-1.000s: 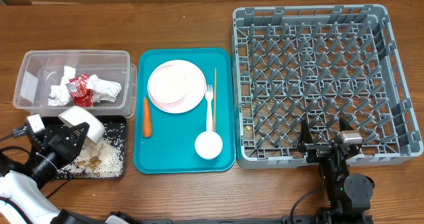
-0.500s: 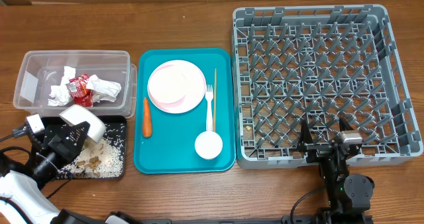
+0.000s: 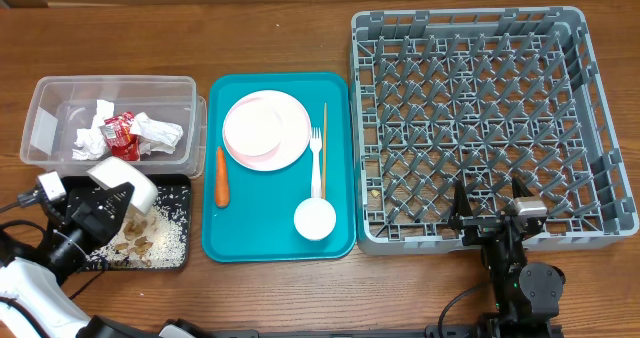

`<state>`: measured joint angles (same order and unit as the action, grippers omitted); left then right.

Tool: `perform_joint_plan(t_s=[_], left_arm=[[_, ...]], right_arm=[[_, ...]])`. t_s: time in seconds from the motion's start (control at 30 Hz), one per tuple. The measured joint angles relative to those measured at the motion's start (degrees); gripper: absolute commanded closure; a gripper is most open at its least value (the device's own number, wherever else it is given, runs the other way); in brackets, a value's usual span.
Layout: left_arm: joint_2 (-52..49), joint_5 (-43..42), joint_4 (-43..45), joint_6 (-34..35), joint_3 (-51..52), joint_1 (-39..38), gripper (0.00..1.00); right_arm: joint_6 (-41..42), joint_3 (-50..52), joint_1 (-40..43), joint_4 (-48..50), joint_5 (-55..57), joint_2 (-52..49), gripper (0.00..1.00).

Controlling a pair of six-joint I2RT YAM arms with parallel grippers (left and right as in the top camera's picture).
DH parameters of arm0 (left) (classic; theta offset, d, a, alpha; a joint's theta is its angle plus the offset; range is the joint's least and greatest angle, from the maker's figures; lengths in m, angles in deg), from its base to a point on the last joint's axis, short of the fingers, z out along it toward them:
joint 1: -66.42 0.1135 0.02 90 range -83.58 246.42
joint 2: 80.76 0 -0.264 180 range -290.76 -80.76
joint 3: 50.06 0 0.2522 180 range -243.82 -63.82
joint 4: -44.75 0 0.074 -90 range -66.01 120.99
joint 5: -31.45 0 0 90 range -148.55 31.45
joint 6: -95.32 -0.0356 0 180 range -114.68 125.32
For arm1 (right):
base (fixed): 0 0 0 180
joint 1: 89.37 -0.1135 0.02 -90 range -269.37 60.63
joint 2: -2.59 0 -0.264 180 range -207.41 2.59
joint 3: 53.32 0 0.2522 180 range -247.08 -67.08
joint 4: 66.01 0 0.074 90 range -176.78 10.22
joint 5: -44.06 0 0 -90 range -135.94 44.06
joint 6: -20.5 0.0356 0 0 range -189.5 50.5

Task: Sort waste into correct bins and load items into the dishwasher
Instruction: 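Tilt the white bowl with the left gripper, pouring rice onto the black tray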

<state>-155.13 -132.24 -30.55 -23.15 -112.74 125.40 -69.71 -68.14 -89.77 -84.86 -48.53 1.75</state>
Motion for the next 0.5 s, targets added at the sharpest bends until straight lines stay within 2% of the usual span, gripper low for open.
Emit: perform_joint_plan(t_s=[0.5], left_arm=[[-0.7,0.66,3.34,1.95,0.11,0.0,0.96]], right_arm=[[0.02,0.0,0.0,0.0,-0.02,0.0,0.0]])
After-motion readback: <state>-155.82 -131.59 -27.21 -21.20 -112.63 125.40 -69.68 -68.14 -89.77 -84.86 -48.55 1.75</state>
